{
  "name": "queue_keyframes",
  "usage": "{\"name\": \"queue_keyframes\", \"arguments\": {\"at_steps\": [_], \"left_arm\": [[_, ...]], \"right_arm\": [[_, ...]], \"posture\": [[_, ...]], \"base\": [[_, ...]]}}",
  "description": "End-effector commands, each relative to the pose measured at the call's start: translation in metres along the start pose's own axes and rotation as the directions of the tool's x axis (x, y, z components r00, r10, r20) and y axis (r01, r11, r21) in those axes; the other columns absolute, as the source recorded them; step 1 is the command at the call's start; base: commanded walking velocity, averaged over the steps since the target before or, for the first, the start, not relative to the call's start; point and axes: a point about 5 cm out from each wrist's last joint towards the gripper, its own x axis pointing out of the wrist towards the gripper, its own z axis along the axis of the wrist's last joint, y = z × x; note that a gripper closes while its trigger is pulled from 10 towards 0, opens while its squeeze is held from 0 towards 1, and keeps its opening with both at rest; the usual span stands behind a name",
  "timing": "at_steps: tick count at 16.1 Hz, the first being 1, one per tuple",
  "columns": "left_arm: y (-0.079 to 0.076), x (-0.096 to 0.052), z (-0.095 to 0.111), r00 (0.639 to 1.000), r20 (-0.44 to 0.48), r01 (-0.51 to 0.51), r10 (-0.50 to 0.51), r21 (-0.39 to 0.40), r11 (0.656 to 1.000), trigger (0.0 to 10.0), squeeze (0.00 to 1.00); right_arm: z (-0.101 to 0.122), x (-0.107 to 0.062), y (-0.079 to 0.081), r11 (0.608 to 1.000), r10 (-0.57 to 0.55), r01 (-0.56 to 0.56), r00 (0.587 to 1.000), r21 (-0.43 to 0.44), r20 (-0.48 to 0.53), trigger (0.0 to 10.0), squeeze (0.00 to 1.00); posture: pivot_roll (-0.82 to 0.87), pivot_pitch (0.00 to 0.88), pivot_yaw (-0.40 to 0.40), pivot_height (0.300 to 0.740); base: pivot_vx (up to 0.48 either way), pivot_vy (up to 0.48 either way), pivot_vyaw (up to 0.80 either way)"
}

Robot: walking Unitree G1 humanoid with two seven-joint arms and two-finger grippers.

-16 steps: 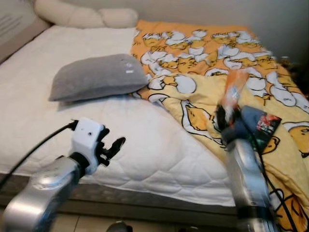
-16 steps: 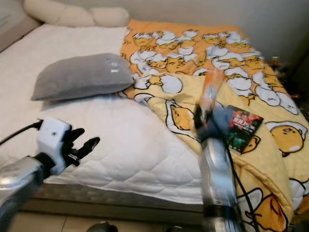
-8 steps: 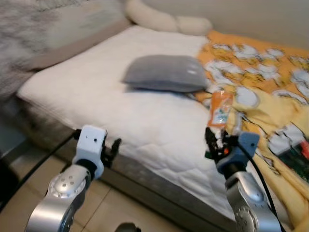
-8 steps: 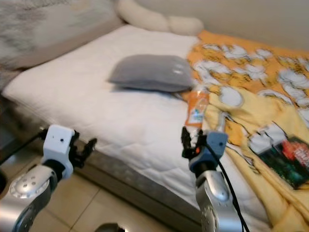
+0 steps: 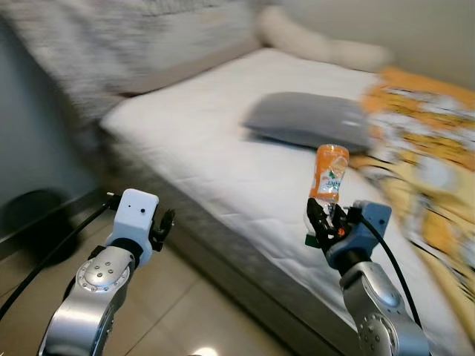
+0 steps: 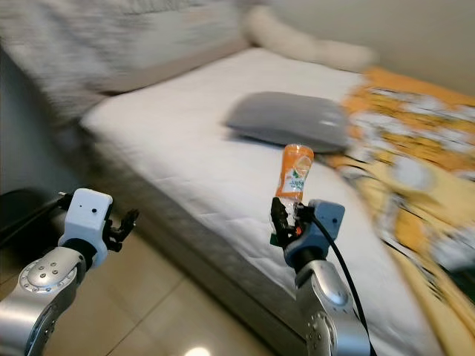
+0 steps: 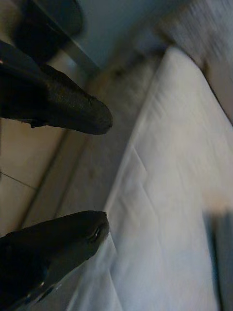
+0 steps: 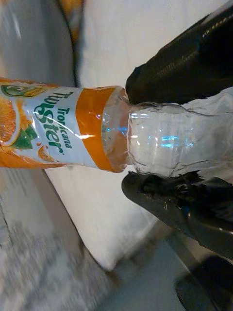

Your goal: Clean up the room

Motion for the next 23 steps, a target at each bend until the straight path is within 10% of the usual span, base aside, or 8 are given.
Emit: {"name": "queue_keyframes", "arguments": {"at_steps": [1, 23], "left_arm": [[0.001, 0.002, -0.001, 1.0, -0.003, -0.013, 0.013, -0.013, 1.0, 10.0, 0.0], [0.005, 0.034, 0.015, 0.992, 0.124, -0.016, 0.022, -0.053, 0.998, 10.0, 0.0]], "right_arm": [[0.0, 0.003, -0.003, 1.0, -0.017, 0.018, 1.0, 0.014, -0.01, 10.0, 0.0], [0.004, 0.043, 0.005, 0.988, 0.016, -0.022, 0.999, -0.151, -0.045, 10.0, 0.0]], "posture": [[0.0, 0.0, 0.0, 0.74], [-0.04, 0.0, -0.008, 0.74]], "base": [[0.0, 0.0, 0.8], [0.072, 0.0, 0.33]]}}
